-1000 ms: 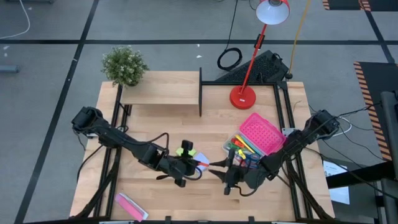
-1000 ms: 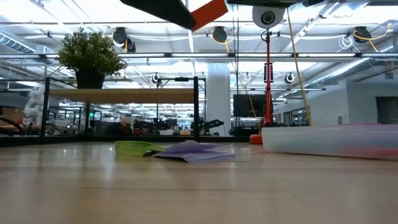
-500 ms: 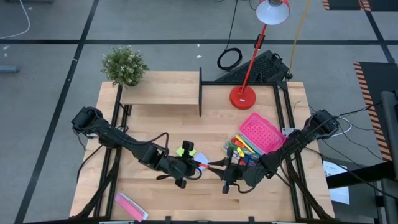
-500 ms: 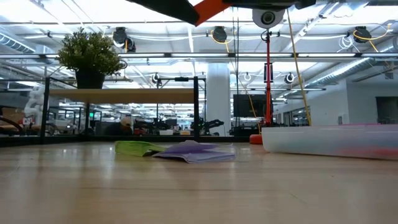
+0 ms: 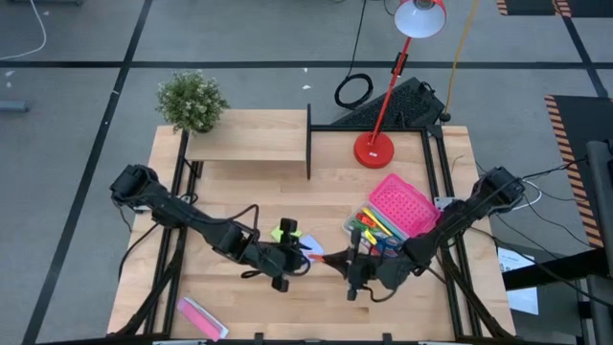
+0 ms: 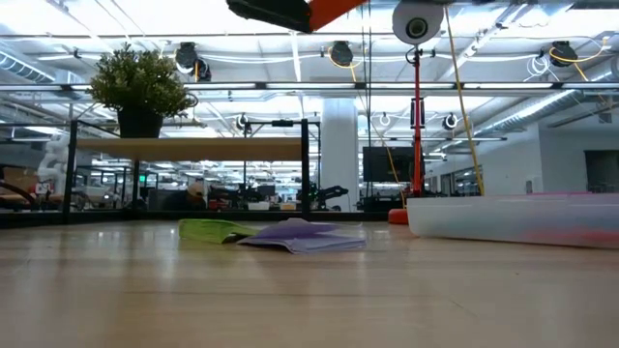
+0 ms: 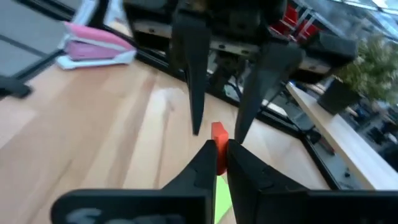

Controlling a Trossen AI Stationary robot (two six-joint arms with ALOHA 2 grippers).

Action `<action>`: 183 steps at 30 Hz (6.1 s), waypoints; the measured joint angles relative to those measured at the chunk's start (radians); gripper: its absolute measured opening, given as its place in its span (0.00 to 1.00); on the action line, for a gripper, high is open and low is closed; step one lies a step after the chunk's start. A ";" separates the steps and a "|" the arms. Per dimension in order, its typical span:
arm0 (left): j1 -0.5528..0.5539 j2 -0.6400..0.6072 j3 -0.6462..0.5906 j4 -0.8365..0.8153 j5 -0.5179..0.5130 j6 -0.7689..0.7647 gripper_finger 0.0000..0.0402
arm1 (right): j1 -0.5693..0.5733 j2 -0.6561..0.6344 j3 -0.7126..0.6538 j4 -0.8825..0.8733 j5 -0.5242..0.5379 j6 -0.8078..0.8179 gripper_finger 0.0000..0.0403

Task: Pack school essentials
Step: Put the orange eraser into the pink supply box, then put the purple sticky notes into the pink supply box

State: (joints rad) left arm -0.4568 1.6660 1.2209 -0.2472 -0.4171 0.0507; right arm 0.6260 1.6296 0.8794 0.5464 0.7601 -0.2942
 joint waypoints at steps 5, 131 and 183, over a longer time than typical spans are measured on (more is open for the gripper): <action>-0.016 0.000 0.000 -0.017 -0.001 -0.036 0.52 | 0.040 -0.074 0.000 -0.186 0.030 -0.005 0.03; -0.007 0.309 -0.233 0.457 -0.089 0.128 0.02 | -0.135 -0.458 -0.232 -0.619 -0.238 0.387 0.38; 0.036 0.050 -0.233 0.286 -0.036 -0.149 0.12 | -0.145 0.199 -0.102 -0.151 -0.336 -0.430 0.28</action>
State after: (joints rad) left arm -0.4210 1.7157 0.9874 0.0391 -0.4534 -0.0982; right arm 0.4814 1.8284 0.7776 0.3950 0.4241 -0.7240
